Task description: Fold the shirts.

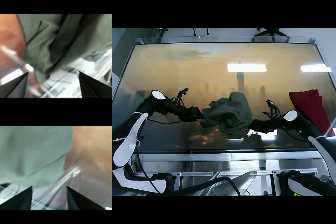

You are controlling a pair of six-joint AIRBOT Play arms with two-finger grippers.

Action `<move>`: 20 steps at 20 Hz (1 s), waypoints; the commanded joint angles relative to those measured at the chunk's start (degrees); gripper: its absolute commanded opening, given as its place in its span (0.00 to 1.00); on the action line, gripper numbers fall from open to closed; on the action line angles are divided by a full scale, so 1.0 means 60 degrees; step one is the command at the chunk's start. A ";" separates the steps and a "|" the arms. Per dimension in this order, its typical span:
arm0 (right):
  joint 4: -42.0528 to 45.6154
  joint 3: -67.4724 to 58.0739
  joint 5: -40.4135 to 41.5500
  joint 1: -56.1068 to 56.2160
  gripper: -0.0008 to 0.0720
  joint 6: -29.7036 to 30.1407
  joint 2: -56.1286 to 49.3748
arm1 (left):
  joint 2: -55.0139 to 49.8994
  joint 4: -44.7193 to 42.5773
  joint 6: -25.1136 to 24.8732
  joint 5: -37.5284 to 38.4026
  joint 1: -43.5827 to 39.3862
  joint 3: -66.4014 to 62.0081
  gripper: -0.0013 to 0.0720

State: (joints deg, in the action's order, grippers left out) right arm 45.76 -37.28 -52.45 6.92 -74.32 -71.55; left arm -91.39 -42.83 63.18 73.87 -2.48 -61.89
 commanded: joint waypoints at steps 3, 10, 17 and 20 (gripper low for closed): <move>-0.1872 -0.0033 0.0499 0.0219 0.63 0.1596 -0.1585 | -0.1184 0.1126 -0.0780 -0.0168 -0.0087 -0.0488 0.94; -0.3996 -0.0200 0.0696 0.0211 0.46 0.3184 -0.1851 | -0.1894 0.1089 -0.0794 0.0011 -0.1224 -0.1202 0.78; -0.3952 -0.0772 -0.0160 0.0073 0.05 0.3187 -0.1523 | -0.1814 0.1086 -0.0696 0.0678 -0.1304 -0.1534 0.05; -0.3559 -0.0980 -0.0419 -0.0204 0.05 0.3158 -0.0849 | -0.1115 0.1045 -0.0699 0.0681 -0.1246 -0.1534 0.05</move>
State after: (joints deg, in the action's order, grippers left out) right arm 22.96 -42.04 -52.82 6.85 -55.42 -79.44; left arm -100.90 -36.40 58.87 77.49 -10.17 -70.89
